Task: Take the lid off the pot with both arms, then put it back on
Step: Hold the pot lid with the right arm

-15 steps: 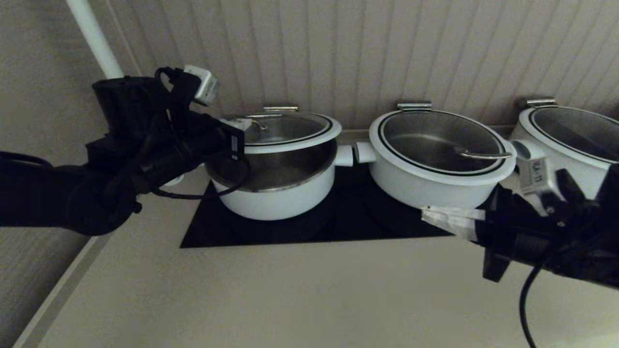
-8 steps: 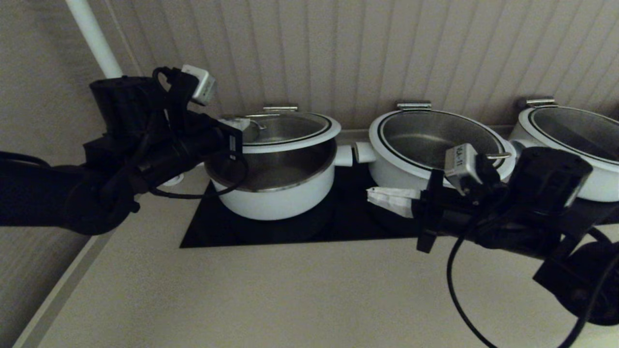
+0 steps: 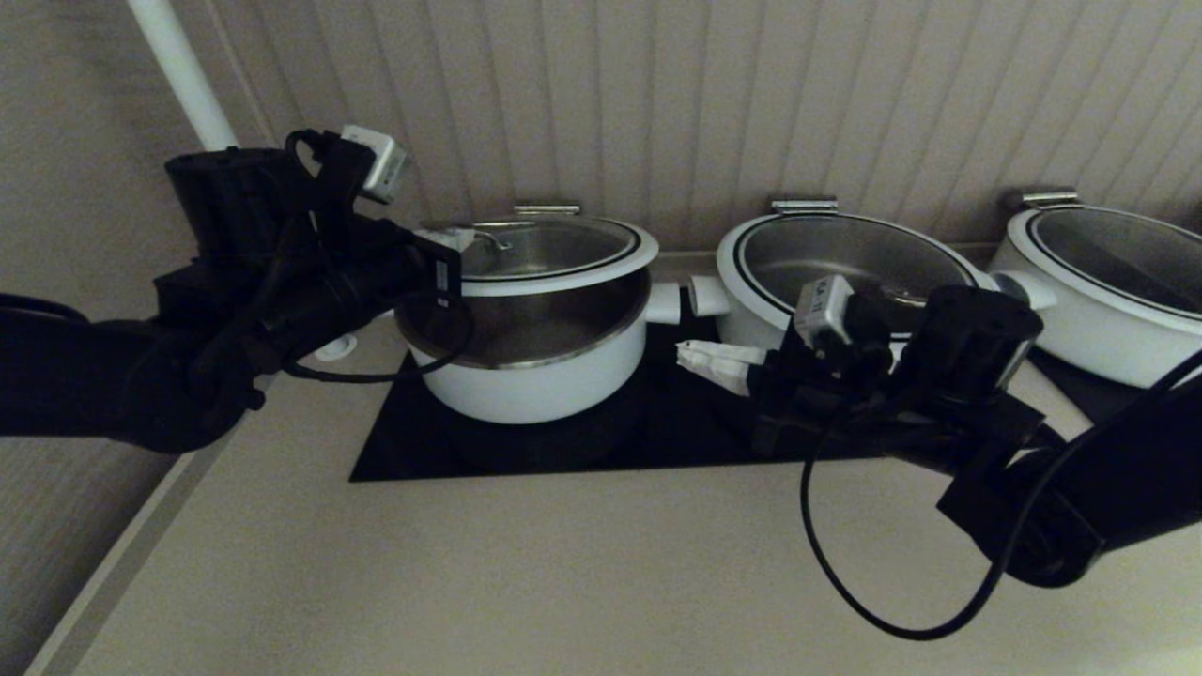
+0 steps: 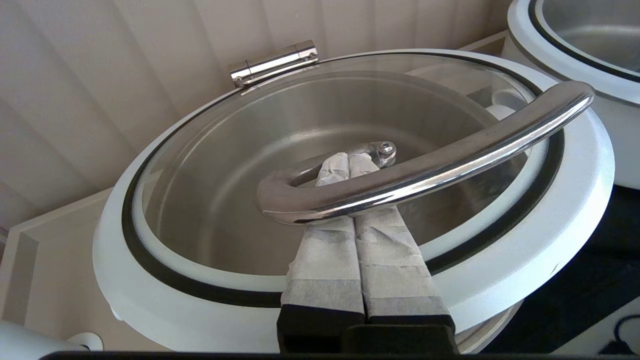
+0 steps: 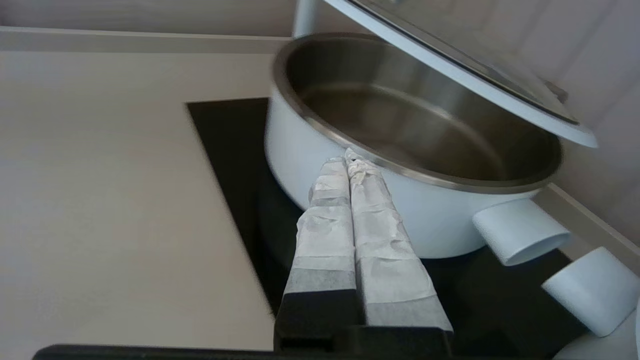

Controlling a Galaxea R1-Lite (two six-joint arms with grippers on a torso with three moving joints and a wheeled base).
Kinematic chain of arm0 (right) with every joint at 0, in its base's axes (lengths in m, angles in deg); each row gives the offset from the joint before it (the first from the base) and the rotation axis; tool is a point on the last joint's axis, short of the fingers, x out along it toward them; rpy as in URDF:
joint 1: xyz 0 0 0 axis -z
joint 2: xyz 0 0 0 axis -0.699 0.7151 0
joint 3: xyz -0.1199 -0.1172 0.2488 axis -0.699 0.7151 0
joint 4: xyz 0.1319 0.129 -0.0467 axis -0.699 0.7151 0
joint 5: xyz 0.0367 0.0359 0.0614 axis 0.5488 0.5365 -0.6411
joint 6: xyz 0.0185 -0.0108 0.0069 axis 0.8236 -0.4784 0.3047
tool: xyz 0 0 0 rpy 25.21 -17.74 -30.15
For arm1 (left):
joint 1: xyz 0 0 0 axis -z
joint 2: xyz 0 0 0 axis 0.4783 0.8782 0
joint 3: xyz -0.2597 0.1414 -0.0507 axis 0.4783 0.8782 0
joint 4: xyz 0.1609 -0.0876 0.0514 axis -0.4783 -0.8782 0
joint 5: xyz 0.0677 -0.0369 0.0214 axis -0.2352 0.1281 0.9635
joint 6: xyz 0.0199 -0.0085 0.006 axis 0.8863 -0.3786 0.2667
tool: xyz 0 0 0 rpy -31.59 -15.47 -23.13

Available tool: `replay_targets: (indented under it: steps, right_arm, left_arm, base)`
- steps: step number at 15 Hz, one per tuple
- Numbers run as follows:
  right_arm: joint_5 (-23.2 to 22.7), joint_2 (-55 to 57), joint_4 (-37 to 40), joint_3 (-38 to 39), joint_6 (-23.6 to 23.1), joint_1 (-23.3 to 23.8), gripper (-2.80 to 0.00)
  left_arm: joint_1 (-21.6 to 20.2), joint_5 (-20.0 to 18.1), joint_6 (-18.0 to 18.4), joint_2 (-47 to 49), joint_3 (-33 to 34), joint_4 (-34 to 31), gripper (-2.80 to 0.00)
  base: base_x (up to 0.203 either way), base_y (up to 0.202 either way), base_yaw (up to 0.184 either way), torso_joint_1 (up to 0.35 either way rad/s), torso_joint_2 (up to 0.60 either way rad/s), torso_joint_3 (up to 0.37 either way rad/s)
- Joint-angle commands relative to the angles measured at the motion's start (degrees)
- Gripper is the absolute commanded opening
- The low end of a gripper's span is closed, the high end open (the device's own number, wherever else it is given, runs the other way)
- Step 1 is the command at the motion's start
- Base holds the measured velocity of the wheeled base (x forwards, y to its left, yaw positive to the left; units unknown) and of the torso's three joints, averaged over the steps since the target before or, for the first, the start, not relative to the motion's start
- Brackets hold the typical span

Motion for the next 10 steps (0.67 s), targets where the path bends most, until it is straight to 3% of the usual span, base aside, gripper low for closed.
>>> replay_targets:
  steps: [1,10]
  right_arm:
    - [0.47,3.25,-0.56,-2.97,-0.13,-0.03,-2.80]
    - [1.60,11.23,-1.11,-14.71,-0.05,-0.26,-2.80]
  left_arm:
    - [-0.01,-0.05,0.06,0.11,0.01,0.24,-2.80]
    - [-0.01,-0.13,0.06,0.20,0.10,0.24,-2.80]
  base:
    - [0.000,0.000,0.000,0.000,0.00,0.000]
    - [0.000,0.000,0.000,0.000,0.00,0.000]
